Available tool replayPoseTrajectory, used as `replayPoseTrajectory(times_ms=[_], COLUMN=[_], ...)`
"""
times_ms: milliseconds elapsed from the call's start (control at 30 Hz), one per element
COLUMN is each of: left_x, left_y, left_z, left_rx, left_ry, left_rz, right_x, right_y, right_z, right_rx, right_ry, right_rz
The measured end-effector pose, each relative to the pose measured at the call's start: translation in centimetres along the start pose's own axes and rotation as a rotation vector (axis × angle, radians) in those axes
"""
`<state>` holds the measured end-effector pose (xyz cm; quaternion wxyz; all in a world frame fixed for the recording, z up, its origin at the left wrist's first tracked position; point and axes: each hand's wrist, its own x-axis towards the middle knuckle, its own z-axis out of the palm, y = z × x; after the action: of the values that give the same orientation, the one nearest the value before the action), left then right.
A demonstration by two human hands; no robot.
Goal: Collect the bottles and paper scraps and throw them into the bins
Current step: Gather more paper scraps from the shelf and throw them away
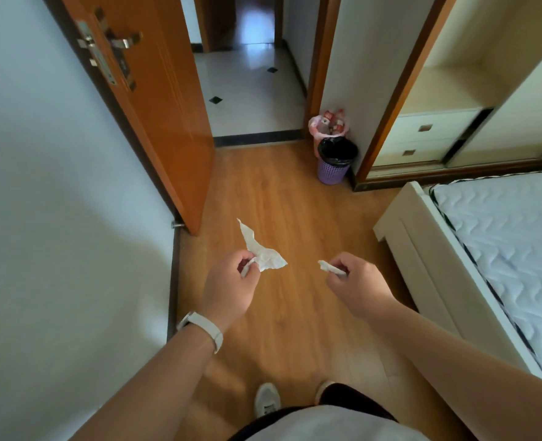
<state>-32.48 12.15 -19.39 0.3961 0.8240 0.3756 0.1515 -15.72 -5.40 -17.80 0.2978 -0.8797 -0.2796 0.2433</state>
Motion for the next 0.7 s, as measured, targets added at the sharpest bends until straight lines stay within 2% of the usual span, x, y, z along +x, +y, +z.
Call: replayPoseTrajectory(times_ms=[167,433,700], left_x=[5.9,16.7,28.4], left_y=[2.0,6.7,15.6], left_z=[1.7,5.4,11.1], left_rx=[0.003,0.103,0.214], left_ry=[-0.035,-0.037,-0.089], left_rz=[0.021,0.105,0.172], right_x=[4.8,16.6,28.7], right_y=[-0.2,2.1,5.0], right_z=[-2.6,-7.6,-16.4], right_rx=[-0.079,0.035,0.033], right_ry=[0.091,0.140,0.129], right_rz=[-0.112,-0.077,-0.081])
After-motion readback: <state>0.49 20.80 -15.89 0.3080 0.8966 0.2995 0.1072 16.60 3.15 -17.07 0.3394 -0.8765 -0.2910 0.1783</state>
